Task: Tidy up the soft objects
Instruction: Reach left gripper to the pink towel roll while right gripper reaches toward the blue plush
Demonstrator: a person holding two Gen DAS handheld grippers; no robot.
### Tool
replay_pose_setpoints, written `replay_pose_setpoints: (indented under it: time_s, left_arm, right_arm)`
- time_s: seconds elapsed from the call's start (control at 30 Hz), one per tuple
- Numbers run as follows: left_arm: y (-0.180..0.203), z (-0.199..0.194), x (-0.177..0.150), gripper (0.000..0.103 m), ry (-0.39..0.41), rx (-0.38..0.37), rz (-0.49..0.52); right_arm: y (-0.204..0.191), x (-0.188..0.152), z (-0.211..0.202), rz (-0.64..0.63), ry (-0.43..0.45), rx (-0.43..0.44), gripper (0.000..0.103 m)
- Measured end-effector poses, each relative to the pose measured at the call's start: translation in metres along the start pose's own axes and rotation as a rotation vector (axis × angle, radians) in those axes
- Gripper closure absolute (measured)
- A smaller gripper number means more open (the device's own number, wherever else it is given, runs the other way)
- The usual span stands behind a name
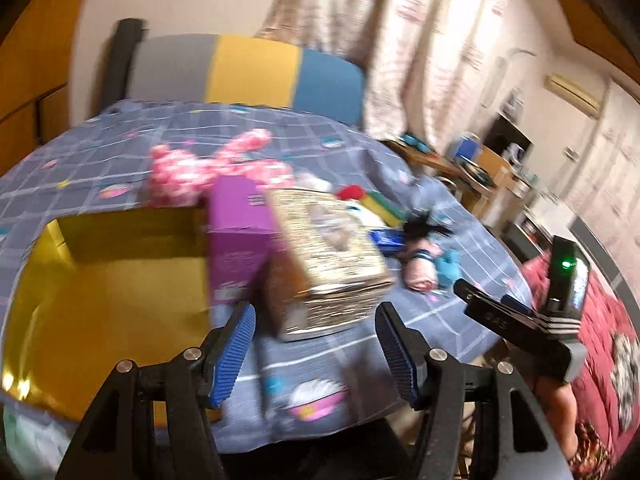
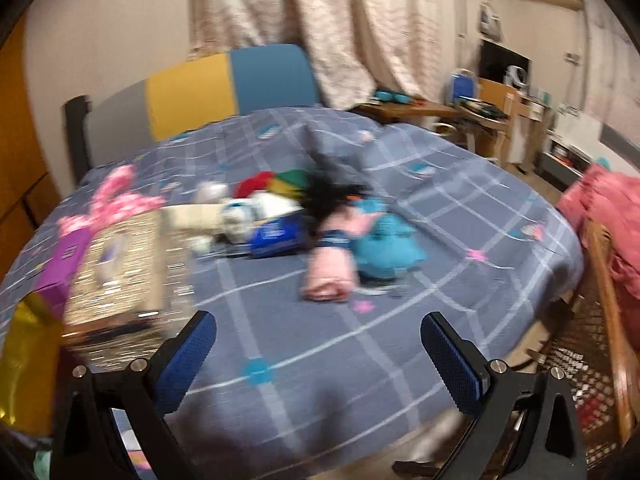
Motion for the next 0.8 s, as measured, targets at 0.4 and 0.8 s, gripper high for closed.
replay_pose_setpoints:
  time_s: [0.4, 0.8]
  left_arm:
    - [0.127, 0.124, 0.016, 0.032, -0.226, -0.166, 0.102]
    - [0.166, 0.264, 0.013, 0.035, -0.34, -0.095, 0.105]
  right_arm:
    - [0.129, -0.007, 0.019, 0.226, -0.049, -0.162, 0.0]
    - [0.168, -0.01, 0.024, 0.273, -0.069, -0.169, 0.0]
Point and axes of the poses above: each gripper's, at about its wrist camera, not at the fingertips, and z roughly the way its jaws point, y to its right, x to its top, the point moved 6 cm from there along z, roughly the way its jaws point, and after that the axes turned 4 degrees about -z, right-handed, at the moved point
